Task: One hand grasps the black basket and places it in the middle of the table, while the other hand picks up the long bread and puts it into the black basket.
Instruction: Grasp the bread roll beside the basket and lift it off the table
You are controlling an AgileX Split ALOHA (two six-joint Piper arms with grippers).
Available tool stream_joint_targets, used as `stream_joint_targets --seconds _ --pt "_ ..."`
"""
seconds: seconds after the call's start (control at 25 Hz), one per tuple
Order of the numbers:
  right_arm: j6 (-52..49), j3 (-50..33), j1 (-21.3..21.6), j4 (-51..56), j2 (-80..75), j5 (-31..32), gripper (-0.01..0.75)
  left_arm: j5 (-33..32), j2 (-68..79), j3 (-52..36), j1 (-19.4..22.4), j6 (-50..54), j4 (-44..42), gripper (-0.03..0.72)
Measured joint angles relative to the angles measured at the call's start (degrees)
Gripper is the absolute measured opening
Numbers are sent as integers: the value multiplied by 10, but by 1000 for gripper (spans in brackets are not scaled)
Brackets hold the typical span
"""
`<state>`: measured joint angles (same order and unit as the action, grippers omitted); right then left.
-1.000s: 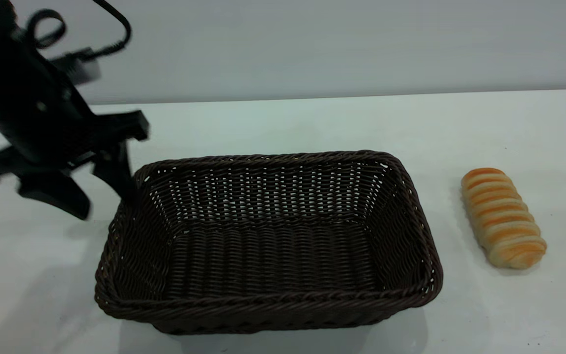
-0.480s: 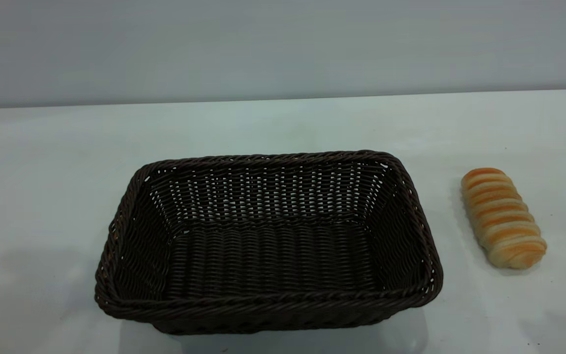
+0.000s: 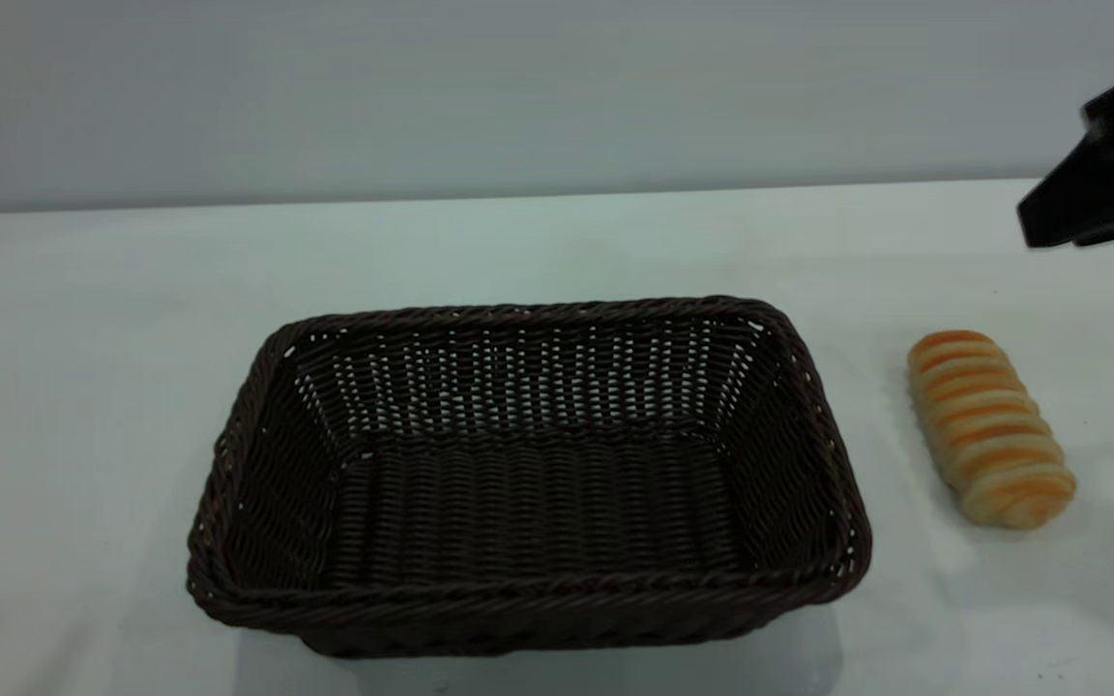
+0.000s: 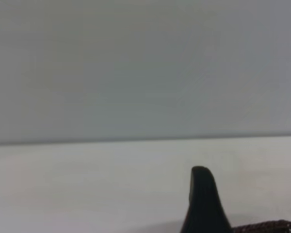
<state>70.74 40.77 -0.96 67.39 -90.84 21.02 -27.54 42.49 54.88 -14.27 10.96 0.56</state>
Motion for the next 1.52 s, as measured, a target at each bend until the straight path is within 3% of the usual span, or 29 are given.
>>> stream_joint_targets --seconds 0.56,1.4,1.52 --pt "46 56 0 2 -192 -94 243 -33 -133 0 0 -8 12 550" --pt "54 89 0 42 -323 -94 242 -41 -155 0 0 -10 12 550" --pt "62 91 -1 48 -331 -93 185 -41 -155 0 0 -10 12 550"
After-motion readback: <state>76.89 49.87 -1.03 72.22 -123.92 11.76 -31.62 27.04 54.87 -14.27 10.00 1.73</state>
